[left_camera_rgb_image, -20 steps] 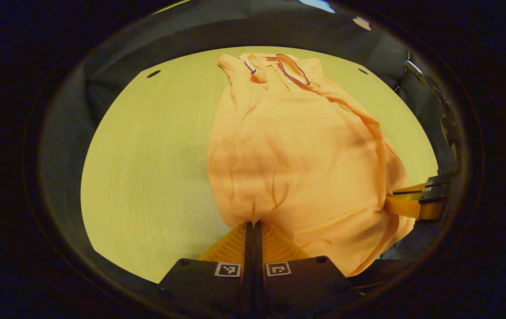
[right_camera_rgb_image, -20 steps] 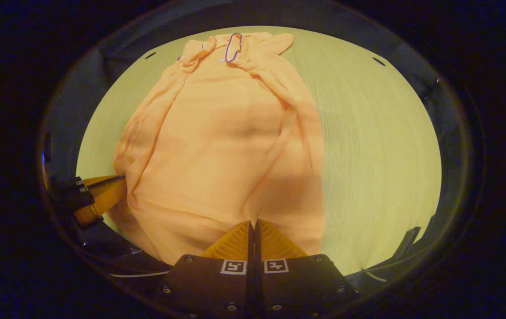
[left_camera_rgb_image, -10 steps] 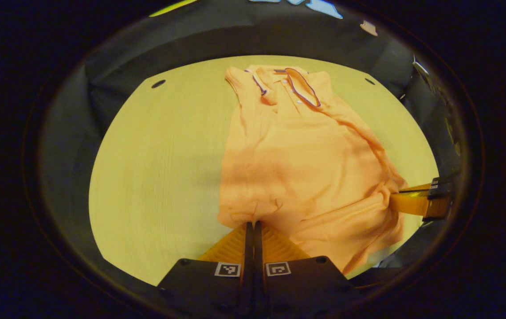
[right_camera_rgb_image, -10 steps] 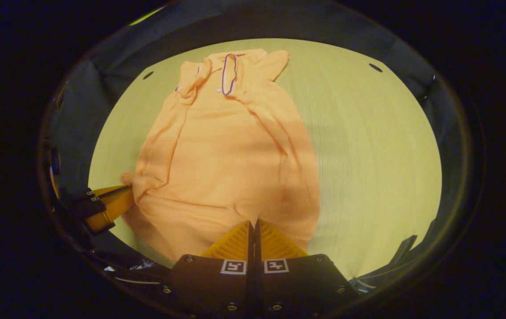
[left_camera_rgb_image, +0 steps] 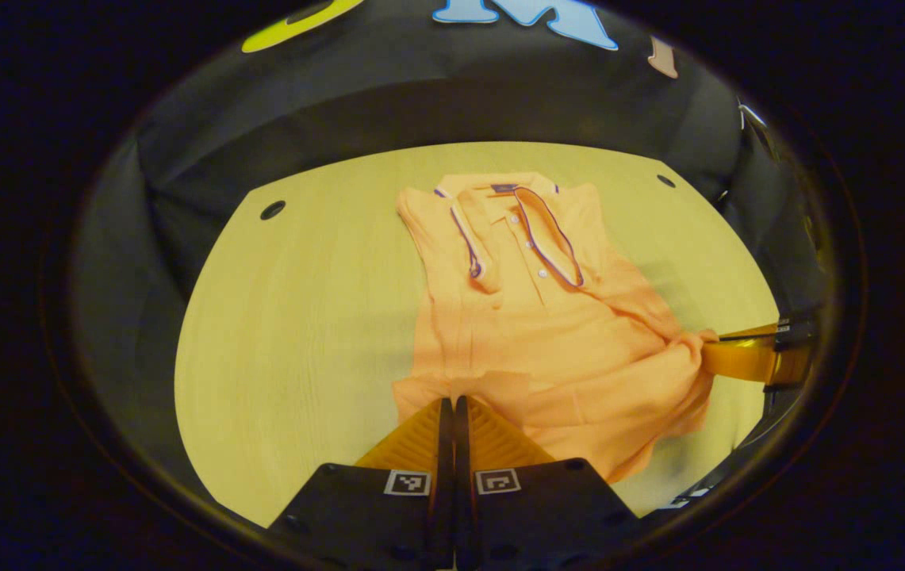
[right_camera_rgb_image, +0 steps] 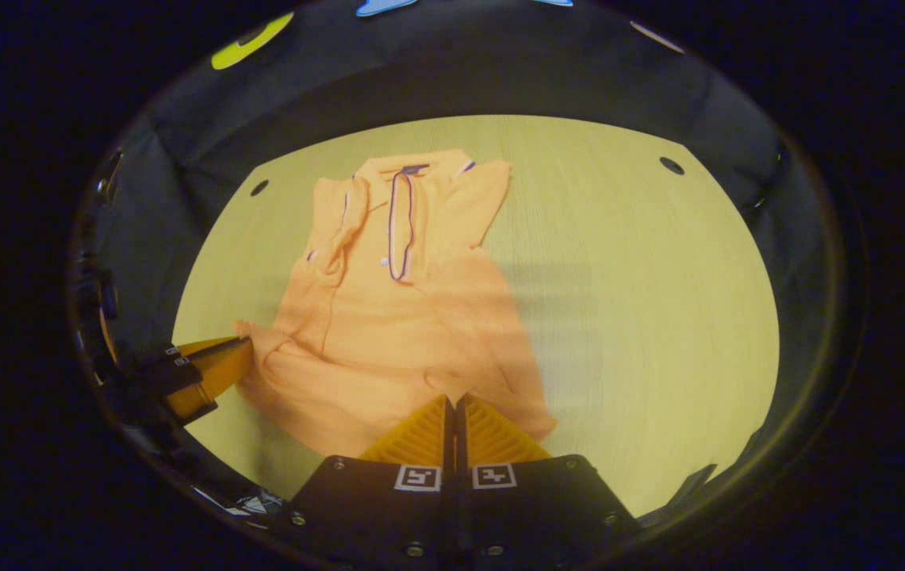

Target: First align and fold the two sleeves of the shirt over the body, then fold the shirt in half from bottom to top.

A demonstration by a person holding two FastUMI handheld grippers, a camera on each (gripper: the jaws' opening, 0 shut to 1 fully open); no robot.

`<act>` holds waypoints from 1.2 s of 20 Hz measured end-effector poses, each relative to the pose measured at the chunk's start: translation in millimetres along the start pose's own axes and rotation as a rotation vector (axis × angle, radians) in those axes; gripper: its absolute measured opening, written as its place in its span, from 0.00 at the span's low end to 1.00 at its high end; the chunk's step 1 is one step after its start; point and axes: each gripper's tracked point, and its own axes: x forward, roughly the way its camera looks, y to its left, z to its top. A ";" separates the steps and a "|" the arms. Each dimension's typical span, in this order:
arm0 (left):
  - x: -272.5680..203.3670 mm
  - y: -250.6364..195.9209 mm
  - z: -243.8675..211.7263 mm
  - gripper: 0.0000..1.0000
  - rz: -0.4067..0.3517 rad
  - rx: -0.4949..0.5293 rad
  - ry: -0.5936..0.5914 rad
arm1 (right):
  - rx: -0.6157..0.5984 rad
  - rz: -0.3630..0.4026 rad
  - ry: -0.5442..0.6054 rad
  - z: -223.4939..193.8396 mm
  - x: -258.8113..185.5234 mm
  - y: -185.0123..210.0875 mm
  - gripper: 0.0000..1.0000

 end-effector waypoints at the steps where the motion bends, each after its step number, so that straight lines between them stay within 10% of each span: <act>1: 3.4 0.4 11.8 0.06 0.000 -0.004 -0.015 | 0.000 -0.001 -0.015 11.5 1.2 -1.8 0.00; 24: 113.6 18.5 236.1 0.06 0.090 -0.036 -0.270 | -0.011 0.019 -0.271 257.1 66.8 -30.8 0.00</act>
